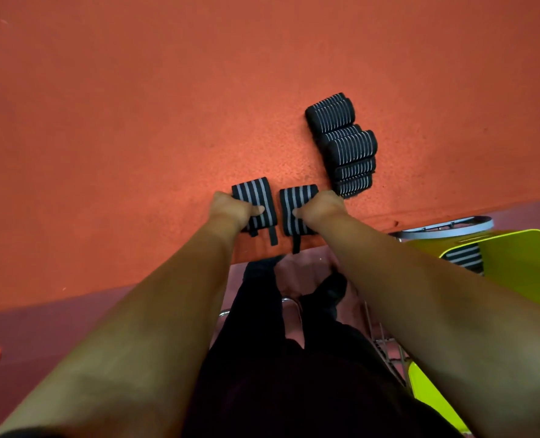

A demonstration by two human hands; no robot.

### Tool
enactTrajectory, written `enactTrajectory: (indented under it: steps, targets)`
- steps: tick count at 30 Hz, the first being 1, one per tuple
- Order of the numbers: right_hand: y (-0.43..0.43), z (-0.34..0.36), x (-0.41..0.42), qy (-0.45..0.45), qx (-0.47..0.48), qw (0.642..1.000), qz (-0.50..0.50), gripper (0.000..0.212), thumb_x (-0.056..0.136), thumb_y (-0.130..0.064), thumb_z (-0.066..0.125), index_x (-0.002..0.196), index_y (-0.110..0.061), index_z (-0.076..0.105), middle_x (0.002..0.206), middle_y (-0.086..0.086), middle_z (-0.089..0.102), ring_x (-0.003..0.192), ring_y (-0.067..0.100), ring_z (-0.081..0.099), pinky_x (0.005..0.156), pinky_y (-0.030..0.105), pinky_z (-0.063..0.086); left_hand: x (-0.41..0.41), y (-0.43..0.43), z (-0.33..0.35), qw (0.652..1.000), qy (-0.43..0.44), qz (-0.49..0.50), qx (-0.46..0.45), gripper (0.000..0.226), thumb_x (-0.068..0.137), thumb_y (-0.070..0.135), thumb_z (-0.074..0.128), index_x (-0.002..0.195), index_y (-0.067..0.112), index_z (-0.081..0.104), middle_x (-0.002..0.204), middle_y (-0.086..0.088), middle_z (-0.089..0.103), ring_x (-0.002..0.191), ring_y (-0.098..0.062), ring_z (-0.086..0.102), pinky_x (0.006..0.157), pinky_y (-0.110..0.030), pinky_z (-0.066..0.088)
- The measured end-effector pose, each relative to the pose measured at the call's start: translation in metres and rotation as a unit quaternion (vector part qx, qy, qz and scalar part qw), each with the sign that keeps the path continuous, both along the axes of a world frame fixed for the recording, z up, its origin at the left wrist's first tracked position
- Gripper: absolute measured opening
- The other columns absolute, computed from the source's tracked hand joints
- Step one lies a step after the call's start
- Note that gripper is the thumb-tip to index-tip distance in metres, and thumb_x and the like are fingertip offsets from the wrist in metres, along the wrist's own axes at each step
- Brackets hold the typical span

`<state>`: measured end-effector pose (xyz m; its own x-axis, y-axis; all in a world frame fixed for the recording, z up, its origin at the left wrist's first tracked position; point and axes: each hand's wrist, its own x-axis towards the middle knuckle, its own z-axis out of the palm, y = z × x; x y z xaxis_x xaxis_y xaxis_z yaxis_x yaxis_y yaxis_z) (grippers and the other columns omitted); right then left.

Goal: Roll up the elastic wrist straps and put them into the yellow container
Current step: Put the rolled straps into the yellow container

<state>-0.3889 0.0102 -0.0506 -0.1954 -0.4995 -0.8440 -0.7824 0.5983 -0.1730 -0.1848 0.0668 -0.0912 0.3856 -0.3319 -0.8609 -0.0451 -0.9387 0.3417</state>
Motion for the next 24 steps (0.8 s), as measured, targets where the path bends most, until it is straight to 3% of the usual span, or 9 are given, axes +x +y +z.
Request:
enactTrajectory:
  steps: [4,9,12,15,17,21,24]
  targets:
    - [0.006,-0.006,-0.002,-0.048,0.003,0.998,-0.030,0.066,0.090,-0.044,0.084,0.143,-0.010,0.063,0.134,0.010,0.070,0.112,0.026,0.072,0.100,0.039,0.060,-0.008,-0.005,0.028,0.999,0.037,-0.020,-0.007,0.073,0.071,0.020,0.102,0.133,0.012,0.066,0.121,-0.006,0.075,0.109,-0.030,0.073,0.101,-0.049,0.061]
    - [0.017,-0.004,-0.004,-0.115,-0.025,0.989,-0.093,0.054,0.100,-0.035,0.074,0.145,-0.011,0.055,0.132,0.007,0.068,0.103,0.024,0.067,0.087,0.035,0.055,-0.015,0.003,0.021,0.996,0.065,-0.028,-0.052,0.069,0.074,0.037,0.091,0.136,0.015,0.068,0.121,-0.006,0.078,0.108,-0.029,0.076,0.102,-0.052,0.061]
    - [0.023,0.010,-0.005,-0.156,-0.008,0.977,-0.148,0.041,0.105,-0.035,0.068,0.139,-0.018,0.054,0.118,0.003,0.068,0.093,0.021,0.068,0.079,0.039,0.061,-0.020,0.009,0.018,0.992,0.066,0.016,-0.111,0.068,0.079,0.037,0.085,0.139,0.015,0.062,0.124,-0.006,0.077,0.111,-0.027,0.076,0.101,-0.053,0.062]
    - [0.026,0.030,-0.013,-0.227,0.023,0.946,-0.231,0.031,0.108,-0.035,0.064,0.135,-0.023,0.054,0.121,0.006,0.069,0.095,0.024,0.072,0.071,0.048,0.068,-0.033,0.007,0.052,0.983,0.063,0.050,-0.162,0.040,0.100,0.030,0.077,0.133,0.021,0.056,0.123,-0.007,0.074,0.108,-0.028,0.076,0.087,-0.047,0.065]
    - [0.025,0.043,-0.022,-0.276,0.019,0.924,-0.263,0.031,0.110,-0.035,0.062,0.137,-0.022,0.054,0.124,0.008,0.070,0.099,0.027,0.075,0.059,0.042,0.066,-0.041,0.005,0.071,0.979,0.077,0.065,-0.175,0.024,0.107,0.037,0.067,0.126,0.029,0.055,0.120,-0.005,0.075,0.103,-0.027,0.077,0.074,-0.044,0.066]
    - [0.019,0.075,-0.046,-0.337,-0.027,0.900,-0.275,0.026,0.110,-0.040,0.062,0.129,-0.023,0.059,0.124,0.005,0.073,0.105,0.024,0.076,0.061,0.036,0.065,-0.067,-0.008,0.117,0.975,0.077,0.049,-0.204,0.035,0.108,0.052,0.060,0.134,0.028,0.056,0.121,0.000,0.075,0.103,-0.022,0.078,0.065,-0.038,0.066]
    - [0.015,0.098,-0.070,-0.379,-0.083,0.884,-0.261,0.032,0.105,-0.043,0.069,0.127,-0.021,0.064,0.124,0.005,0.077,0.107,0.022,0.078,0.069,0.035,0.066,-0.091,-0.021,0.144,0.971,0.069,0.053,-0.224,0.035,0.104,0.055,0.066,0.123,0.026,0.065,0.114,-0.003,0.078,0.096,-0.021,0.080,0.059,-0.029,0.062]
